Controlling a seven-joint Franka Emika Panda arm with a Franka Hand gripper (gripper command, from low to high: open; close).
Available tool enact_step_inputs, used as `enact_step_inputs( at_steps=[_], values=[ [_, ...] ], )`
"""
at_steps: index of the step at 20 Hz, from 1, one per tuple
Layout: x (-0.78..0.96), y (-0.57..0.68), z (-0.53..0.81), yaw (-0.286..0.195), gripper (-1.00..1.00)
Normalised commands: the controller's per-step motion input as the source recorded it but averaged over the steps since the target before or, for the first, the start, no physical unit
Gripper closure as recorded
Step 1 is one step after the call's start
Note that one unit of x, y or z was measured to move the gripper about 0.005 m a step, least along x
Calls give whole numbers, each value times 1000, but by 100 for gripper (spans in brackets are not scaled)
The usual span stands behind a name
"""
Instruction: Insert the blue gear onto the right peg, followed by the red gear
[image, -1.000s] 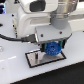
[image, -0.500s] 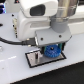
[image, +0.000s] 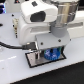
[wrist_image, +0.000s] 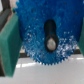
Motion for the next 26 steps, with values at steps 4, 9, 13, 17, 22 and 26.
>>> enact_step_inputs(
  at_steps=[4,9,13,17,22,26],
  values=[
    [15,129,127,0,-100],
    [-5,134,280,0,-100],
    [-166,131,403,0,-100],
    [-351,188,442,0,-100],
    [-525,280,227,0,-100],
    [-563,321,142,0,-100]
  ],
)
